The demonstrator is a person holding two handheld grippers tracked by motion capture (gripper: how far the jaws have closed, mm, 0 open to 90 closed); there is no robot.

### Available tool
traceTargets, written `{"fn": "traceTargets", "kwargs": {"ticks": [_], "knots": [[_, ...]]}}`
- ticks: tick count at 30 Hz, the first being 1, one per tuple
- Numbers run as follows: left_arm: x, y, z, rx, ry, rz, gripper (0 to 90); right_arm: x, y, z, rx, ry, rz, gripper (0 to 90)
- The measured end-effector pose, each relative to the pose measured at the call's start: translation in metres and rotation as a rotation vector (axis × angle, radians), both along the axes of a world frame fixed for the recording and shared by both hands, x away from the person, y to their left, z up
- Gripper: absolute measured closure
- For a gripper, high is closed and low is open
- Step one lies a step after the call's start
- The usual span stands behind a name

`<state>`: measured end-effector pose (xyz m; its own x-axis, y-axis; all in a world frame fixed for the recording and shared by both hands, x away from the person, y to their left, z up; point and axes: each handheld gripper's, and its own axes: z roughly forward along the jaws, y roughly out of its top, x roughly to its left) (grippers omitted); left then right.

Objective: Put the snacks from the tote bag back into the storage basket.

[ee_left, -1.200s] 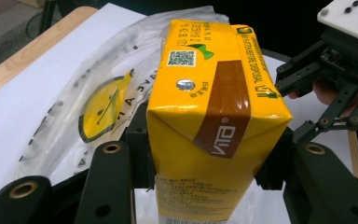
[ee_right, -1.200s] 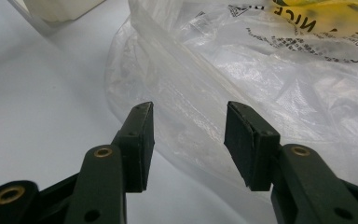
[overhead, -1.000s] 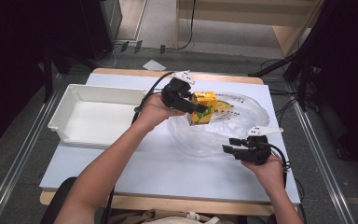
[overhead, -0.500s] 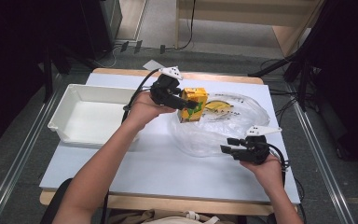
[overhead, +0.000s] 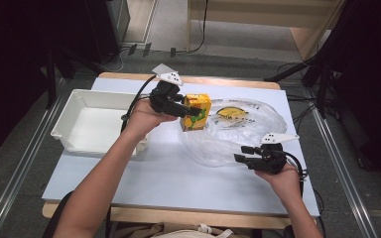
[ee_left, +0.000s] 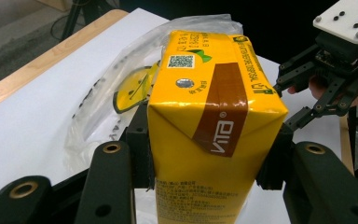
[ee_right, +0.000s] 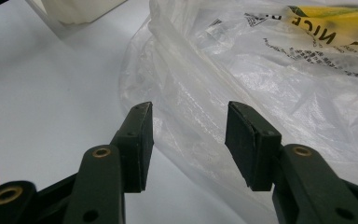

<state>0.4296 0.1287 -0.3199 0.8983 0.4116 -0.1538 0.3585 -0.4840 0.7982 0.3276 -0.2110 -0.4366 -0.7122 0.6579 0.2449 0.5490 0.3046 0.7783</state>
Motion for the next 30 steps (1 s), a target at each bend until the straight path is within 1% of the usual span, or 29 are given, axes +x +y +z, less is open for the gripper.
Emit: {"fn": "traceTargets", "kwargs": {"ticks": [6, 12, 14, 17, 24, 30], "knots": [[0.000, 0.014, -0.002, -0.006, 0.005, 0.031, 52.8, 0.001, 0.003, 0.001, 0.002, -0.010, 0.014, 52.7], [0.000, 0.026, -0.002, 0.008, -0.008, 0.066, 52.8, 0.002, 0.004, 0.002, 0.004, -0.017, 0.022, 52.7], [0.001, 0.031, -0.002, 0.000, -0.001, 0.078, 52.8, 0.002, 0.004, 0.003, 0.001, -0.015, 0.023, 52.7], [0.002, 0.037, -0.001, -0.008, -0.003, 0.096, 52.8, 0.002, 0.005, 0.003, 0.002, -0.013, 0.024, 52.7], [0.004, 0.050, -0.001, 0.003, -0.002, 0.123, 52.7, 0.005, 0.007, 0.003, -0.003, -0.013, 0.038, 52.7], [0.006, 0.060, -0.001, 0.003, 0.008, 0.145, 52.8, 0.005, 0.007, 0.003, -0.001, -0.012, 0.037, 52.7]]}}
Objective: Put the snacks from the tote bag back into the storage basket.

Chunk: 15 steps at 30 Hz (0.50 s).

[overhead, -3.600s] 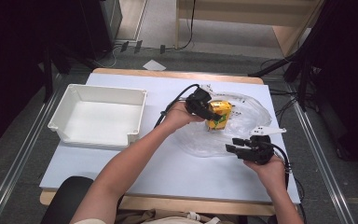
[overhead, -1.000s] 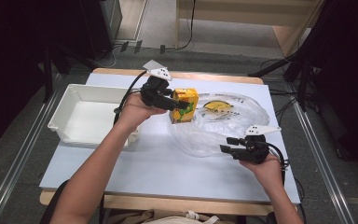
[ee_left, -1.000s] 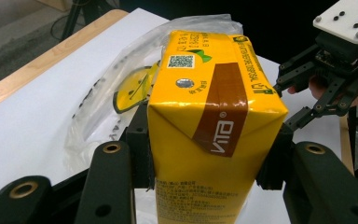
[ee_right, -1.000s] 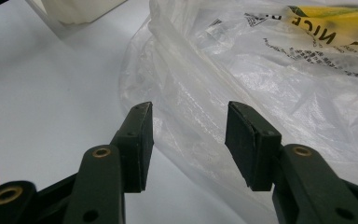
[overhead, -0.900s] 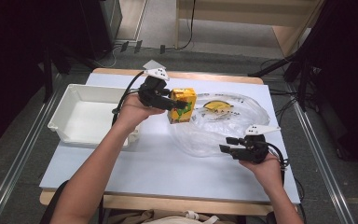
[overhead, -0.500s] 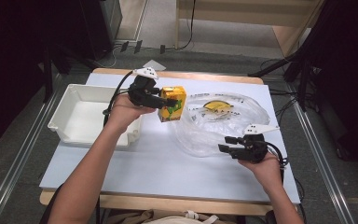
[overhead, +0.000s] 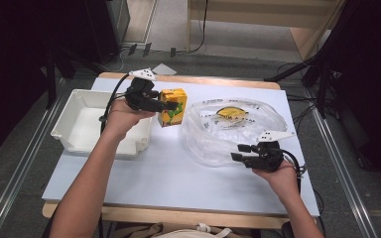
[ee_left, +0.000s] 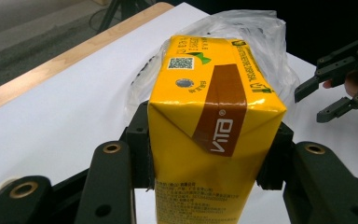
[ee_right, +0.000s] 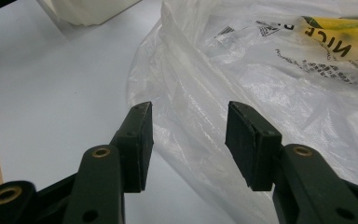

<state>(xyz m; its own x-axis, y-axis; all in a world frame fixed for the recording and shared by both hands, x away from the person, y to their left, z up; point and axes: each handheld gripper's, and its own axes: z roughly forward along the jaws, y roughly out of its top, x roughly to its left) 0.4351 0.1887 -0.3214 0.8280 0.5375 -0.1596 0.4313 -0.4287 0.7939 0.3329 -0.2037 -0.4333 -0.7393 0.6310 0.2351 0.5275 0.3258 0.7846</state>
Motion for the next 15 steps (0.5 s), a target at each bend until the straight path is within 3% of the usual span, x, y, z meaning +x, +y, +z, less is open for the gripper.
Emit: {"fn": "traceTargets", "kwargs": {"ticks": [15], "knots": [[0.004, 0.023, -0.001, 0.015, -0.003, 0.049, 52.8, 0.002, 0.001, 0.000, 0.001, 0.001, 0.007, 52.7]]}}
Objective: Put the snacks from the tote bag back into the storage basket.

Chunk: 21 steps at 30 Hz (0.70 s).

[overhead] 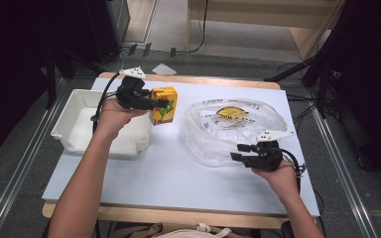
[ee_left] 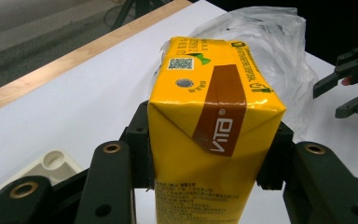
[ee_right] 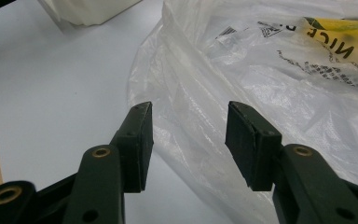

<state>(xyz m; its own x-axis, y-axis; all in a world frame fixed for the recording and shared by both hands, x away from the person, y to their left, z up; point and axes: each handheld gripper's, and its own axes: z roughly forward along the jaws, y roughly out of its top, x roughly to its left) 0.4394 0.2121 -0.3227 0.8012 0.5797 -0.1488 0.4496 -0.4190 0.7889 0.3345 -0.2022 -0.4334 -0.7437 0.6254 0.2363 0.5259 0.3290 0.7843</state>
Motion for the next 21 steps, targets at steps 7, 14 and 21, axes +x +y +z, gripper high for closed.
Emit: {"fn": "traceTargets", "kwargs": {"ticks": [7, 14, 21], "knots": [[0.002, 0.014, 0.001, -0.012, 0.000, 0.033, 52.8, 0.000, 0.000, 0.000, 0.000, -0.003, 0.000, 52.7], [0.004, 0.027, 0.001, -0.015, -0.003, 0.069, 52.8, 0.000, 0.000, 0.000, -0.002, -0.001, 0.001, 52.7], [0.005, 0.041, 0.003, -0.020, -0.008, 0.105, 52.8, 0.000, 0.000, 0.000, -0.003, 0.001, 0.001, 52.7]]}}
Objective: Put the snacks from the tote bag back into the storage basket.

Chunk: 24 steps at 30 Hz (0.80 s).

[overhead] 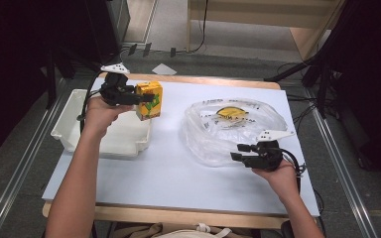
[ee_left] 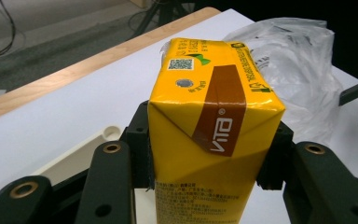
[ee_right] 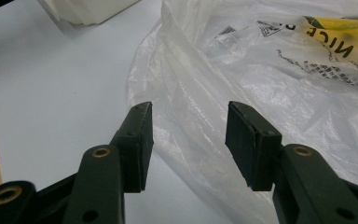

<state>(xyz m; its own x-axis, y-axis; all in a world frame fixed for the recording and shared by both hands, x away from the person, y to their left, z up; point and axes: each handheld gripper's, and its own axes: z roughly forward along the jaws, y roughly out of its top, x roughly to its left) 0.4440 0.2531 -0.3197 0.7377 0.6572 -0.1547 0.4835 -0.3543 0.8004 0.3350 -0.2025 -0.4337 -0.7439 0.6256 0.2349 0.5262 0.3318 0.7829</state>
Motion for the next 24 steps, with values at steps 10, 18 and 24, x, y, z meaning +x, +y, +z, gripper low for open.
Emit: {"fn": "traceTargets", "kwargs": {"ticks": [10, 18, 24], "knots": [[0.004, 0.017, -0.004, 0.004, 0.001, 0.049, 52.8, -0.001, 0.000, 0.000, -0.003, 0.004, -0.003, 52.7], [0.010, 0.027, -0.016, 0.020, 0.011, 0.084, 52.8, -0.002, -0.001, 0.000, -0.007, 0.004, -0.003, 52.6], [0.015, 0.030, -0.027, 0.033, 0.017, 0.106, 52.8, -0.002, -0.001, 0.000, -0.010, 0.004, -0.005, 52.6]]}}
